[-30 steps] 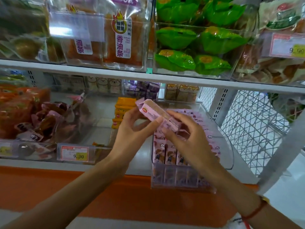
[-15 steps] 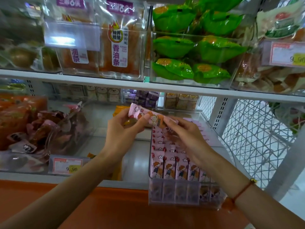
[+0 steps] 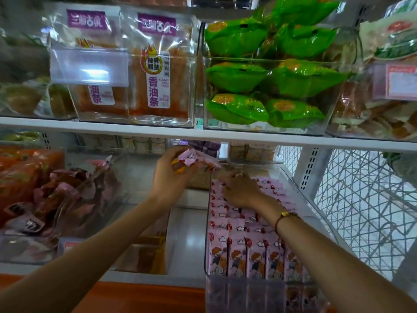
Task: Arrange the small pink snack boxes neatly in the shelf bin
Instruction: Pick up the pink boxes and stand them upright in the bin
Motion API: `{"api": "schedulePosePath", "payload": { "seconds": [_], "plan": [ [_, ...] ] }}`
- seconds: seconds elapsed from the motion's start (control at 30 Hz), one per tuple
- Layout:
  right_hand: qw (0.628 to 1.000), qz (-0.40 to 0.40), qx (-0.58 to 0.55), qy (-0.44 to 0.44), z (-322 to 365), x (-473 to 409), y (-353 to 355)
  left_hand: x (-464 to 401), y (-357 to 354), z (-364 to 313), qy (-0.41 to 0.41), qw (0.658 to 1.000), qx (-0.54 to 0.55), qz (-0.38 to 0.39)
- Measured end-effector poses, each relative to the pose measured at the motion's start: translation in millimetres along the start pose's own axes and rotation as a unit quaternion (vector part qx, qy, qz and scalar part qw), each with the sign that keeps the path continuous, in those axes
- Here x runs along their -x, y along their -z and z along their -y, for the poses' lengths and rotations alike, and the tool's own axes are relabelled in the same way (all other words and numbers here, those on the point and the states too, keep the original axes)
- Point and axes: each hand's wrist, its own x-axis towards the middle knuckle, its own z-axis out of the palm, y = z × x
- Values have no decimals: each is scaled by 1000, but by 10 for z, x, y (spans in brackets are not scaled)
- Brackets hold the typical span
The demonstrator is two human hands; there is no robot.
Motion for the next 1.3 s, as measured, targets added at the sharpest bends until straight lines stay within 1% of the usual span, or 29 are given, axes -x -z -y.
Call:
{"api": "schedulePosePath", "payload": {
  "seconds": [0.1,0.13,0.17,0.23,0.3,0.33,0.43,0.5,0.53,0.6,0.63,0.73,0.77,0.8,0.9,0.93,1.03,1.13,1.23,1.3],
  "plan": [
    [1000,25,-11,10,-67,60,3,-117,-86,79,-30,998,-8,52],
    [999,30,-10,17,-91,92,3,-160,-114,117,-43,996,-25,70],
    [999,37,-11,24,-113,121,3,-205,-143,161,-53,993,-60,90],
    [998,48,-20,40,-146,168,6,-298,-201,248,-80,976,-165,121],
    [997,52,-25,55,-159,190,21,-380,-276,304,-123,944,-282,120],
    [997,54,-25,57,-163,192,25,-412,-318,314,-125,929,-326,125],
    [997,60,-19,50,-156,204,28,-501,-431,311,-57,893,-410,175],
    [997,64,-13,48,-150,207,42,-532,-466,292,-9,878,-431,206],
    [996,68,-14,49,-150,203,53,-532,-463,266,7,881,-424,208],
    [996,66,-23,53,-156,198,67,-472,-413,194,21,901,-391,188],
    [997,45,-30,56,-155,196,71,-404,-365,150,21,914,-368,167],
    [994,-66,-59,65,-132,163,80,-37,-181,33,38,951,-285,109],
    [993,-73,-69,65,-119,131,85,124,-119,3,47,960,-257,103],
    [993,-57,-74,65,-106,91,82,291,-64,-23,56,964,-238,105],
    [997,45,-17,53,-76,-26,29,686,35,-83,61,960,-241,125],
    [997,64,1,44,-66,-50,16,760,41,-98,61,960,-241,131],
    [997,74,5,21,-10,-95,32,889,18,-150,84,965,-204,144],
    [998,40,-15,37,45,-130,99,994,9,-154,101,969,-170,146],
    [992,-39,-121,19,69,-164,110,1097,12,-137,111,975,-133,136],
    [983,-92,-160,9,75,-167,82,1127,11,-130,112,975,-132,136]
  ]
}}
